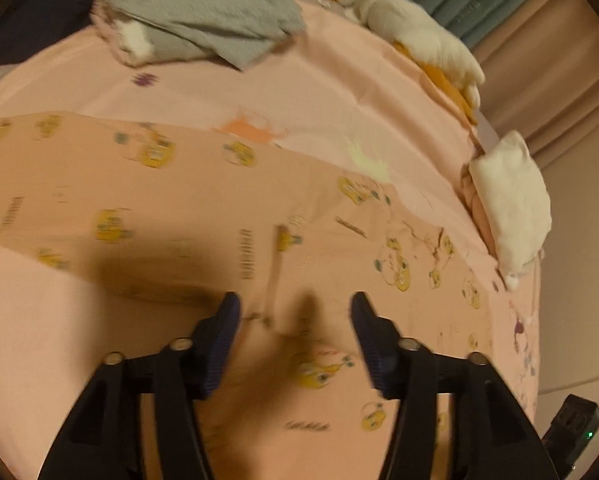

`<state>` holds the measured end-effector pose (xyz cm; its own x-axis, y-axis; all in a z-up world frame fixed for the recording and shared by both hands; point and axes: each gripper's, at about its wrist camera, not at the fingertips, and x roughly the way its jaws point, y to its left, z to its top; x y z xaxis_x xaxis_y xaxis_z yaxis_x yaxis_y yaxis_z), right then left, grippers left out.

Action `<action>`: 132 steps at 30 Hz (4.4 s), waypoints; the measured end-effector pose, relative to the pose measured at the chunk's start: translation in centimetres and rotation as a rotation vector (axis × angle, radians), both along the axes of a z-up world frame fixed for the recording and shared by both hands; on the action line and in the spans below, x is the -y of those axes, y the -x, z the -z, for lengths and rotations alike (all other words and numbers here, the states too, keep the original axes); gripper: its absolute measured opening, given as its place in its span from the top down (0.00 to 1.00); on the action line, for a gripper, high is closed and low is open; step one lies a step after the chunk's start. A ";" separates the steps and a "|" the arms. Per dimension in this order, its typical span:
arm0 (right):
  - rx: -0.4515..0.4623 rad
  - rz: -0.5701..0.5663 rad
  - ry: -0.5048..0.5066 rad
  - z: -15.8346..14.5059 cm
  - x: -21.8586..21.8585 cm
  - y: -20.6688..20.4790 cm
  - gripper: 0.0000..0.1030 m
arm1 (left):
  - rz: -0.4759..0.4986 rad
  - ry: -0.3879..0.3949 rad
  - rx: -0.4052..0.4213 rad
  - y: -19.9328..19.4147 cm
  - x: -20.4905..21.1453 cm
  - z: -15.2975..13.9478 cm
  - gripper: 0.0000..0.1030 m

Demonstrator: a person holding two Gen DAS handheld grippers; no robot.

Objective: Fold small clothes

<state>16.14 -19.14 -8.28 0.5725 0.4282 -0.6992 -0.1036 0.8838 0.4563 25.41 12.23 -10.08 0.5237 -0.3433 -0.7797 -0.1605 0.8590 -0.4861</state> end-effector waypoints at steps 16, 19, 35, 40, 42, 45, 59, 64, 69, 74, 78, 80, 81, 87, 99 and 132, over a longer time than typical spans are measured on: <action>-0.034 -0.040 -0.028 -0.6 -4.2 0.7 0.40 | -0.393 0.030 -0.001 5.2 -17.2 0.6 0.28; -0.053 -0.038 -0.029 -0.2 -4.6 0.6 0.38 | -0.478 0.060 -0.001 5.6 -20.5 1.1 0.28; -0.073 -0.051 -0.034 0.7 -5.9 0.1 0.38 | -0.715 0.314 0.117 5.5 -29.8 4.4 0.28; -0.077 -0.042 -0.029 1.0 -5.7 0.0 0.38 | -0.704 0.217 0.079 4.7 -29.1 3.9 0.81; -0.079 -0.039 -0.031 1.1 -5.6 0.0 0.38 | -0.690 0.185 0.055 4.6 -28.8 3.9 0.96; -0.080 -0.037 -0.036 1.1 -5.3 0.2 0.38 | -0.659 0.110 0.061 4.6 -27.8 2.4 0.97; -0.056 0.005 -0.095 0.5 -2.1 2.2 0.38 | -0.213 -0.067 0.248 1.0 -11.0 -11.3 0.97; -0.044 0.048 -0.134 0.5 0.4 3.2 0.38 | -0.067 -0.104 0.257 -0.4 -3.0 -12.7 0.97; -0.044 0.100 -0.150 0.9 3.2 4.0 0.38 | 0.060 -0.160 0.247 -1.7 4.8 -12.1 0.97; -0.060 0.147 -0.160 1.7 5.2 4.5 0.38 | 0.178 -0.282 0.222 -1.6 11.5 -8.8 0.97; -0.076 0.180 -0.171 2.2 6.4 4.7 0.38 | 0.274 -0.273 0.117 -1.2 14.8 -4.6 0.97; -0.083 0.190 -0.177 2.4 6.8 4.6 0.38 | 0.315 -0.290 0.061 -0.9 16.2 -3.0 0.84; -0.085 0.194 -0.182 2.4 6.9 4.6 0.38 | 0.332 -0.291 0.045 -0.8 16.5 -2.5 0.79; -0.066 0.189 -0.202 1.3 6.4 3.5 0.36 | 0.380 -0.255 0.080 2.4 14.4 -2.7 0.31; -0.100 0.069 -0.033 1.7 0.0 -5.8 0.35 | 0.165 -0.202 0.056 6.1 3.4 -2.6 0.31; -0.029 0.303 0.280 -0.7 8.7 -6.6 0.68 | 0.118 -0.191 0.048 2.7 1.2 -1.9 0.31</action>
